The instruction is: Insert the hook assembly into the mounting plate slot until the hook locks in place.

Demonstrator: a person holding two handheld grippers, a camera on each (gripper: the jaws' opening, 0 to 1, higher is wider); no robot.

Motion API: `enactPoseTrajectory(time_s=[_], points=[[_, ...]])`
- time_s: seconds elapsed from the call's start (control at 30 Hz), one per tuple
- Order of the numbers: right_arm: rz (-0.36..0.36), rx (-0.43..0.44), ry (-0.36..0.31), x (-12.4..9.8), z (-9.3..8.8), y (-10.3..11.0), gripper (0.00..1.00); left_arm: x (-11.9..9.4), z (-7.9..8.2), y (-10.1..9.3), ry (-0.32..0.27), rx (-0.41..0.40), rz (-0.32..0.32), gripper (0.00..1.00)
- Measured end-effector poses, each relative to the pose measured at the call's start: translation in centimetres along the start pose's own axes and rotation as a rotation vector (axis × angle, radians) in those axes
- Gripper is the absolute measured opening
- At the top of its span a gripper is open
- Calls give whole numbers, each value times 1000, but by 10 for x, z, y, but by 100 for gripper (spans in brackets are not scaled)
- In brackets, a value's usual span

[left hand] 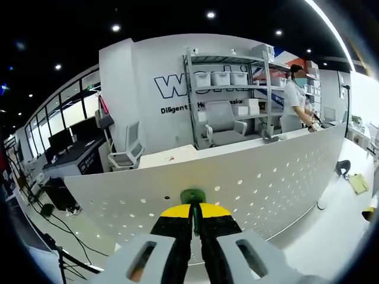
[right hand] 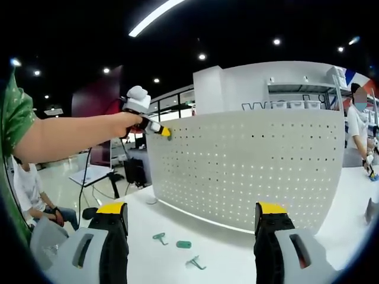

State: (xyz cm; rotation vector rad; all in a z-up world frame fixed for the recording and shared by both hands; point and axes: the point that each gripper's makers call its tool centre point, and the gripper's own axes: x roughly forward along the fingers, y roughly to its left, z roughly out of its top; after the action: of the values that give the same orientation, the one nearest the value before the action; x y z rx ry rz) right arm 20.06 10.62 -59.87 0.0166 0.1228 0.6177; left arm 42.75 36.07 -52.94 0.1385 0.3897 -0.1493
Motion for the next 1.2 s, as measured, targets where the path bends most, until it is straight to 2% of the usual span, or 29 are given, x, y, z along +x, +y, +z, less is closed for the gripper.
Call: enactPoseTrajectory(time_s=[0.13, 0.37, 0.5, 0.57, 0.9, 1.2], points=[[-1, -1, 1, -1, 0, 0, 90, 0, 0, -1, 1, 13, -7, 4], [0, -2, 2, -1, -1, 0, 90, 0, 0, -1, -2, -24, -7, 4], [3, -2, 4, 0, -1, 2, 90, 1, 0, 0, -33, -129, 3, 5], [4, -1, 5, 0, -2, 2, 90, 2, -1, 0, -44, -139, 11, 5], [-2, 3, 8, -1, -3, 0, 90, 3, -4, -2, -41, -37, 19, 6], [-4, 1, 1, -1, -1, -2, 90, 2, -4, -4, -50, -22, 11, 9]])
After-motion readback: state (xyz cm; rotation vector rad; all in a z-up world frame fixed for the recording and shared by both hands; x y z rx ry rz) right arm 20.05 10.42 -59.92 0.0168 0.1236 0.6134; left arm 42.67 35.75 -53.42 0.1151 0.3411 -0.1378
